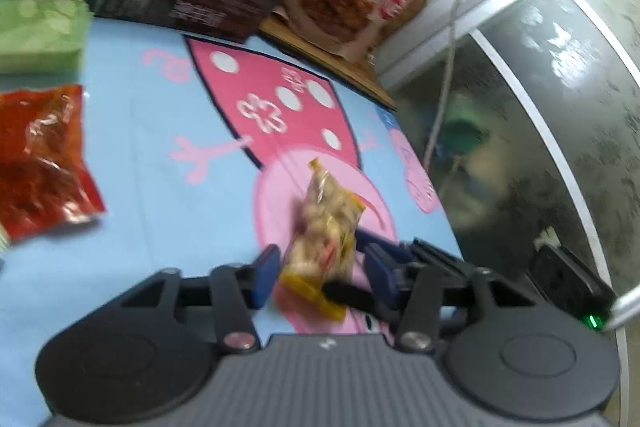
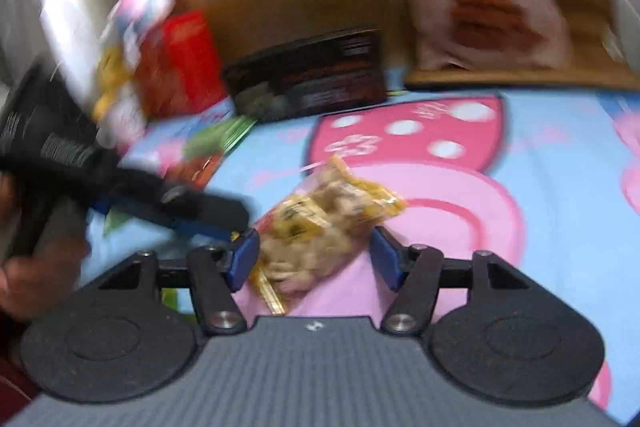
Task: Organize snacks
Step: 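Grasp the yellow peanut packet with the right gripper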
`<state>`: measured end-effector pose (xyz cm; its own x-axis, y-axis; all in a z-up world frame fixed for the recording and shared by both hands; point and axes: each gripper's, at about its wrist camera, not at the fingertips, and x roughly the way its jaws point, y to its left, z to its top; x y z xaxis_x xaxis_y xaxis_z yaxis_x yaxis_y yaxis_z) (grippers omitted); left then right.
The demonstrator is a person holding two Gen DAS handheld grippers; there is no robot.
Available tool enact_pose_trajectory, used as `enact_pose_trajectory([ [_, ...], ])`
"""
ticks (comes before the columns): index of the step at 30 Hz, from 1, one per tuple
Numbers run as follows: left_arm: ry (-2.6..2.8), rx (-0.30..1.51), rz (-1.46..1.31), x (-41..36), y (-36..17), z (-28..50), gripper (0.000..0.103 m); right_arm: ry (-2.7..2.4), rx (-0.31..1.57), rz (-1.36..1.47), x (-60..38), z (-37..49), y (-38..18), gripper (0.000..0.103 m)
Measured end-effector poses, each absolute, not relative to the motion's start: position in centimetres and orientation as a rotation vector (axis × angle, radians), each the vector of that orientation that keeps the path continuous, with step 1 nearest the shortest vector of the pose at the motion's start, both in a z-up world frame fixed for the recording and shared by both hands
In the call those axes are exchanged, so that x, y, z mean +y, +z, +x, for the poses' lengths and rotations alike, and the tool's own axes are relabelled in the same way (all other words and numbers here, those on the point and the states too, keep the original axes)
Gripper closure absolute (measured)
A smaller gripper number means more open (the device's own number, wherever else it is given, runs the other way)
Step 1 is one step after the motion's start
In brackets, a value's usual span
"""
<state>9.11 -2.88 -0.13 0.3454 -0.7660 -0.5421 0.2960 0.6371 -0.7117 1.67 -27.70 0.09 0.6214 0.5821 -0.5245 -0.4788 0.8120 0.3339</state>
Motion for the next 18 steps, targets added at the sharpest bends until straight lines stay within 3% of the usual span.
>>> enact_pose_trajectory([
  [3,-0.601,0.941,-0.55,-1.3,0.3,10.6,0.059,0.745,0.693,0.226,-24.7,2.2,0.1,0.03],
  [7,-0.53,0.883,-0.603,1.4,1.7,11.4,0.058,0.875,0.66,0.174,-21.8,1.8,1.2,0.032],
  [11,-0.562,0.823,-0.582,2.9,3.2,9.5,0.047,0.854,0.615,0.141,-23.2,1.4,2.2,0.032],
  [18,-0.6,0.893,-0.572,4.0,2.1,5.6,0.045,0.756,0.608,0.078,-25.1,3.0,1.8,0.032],
])
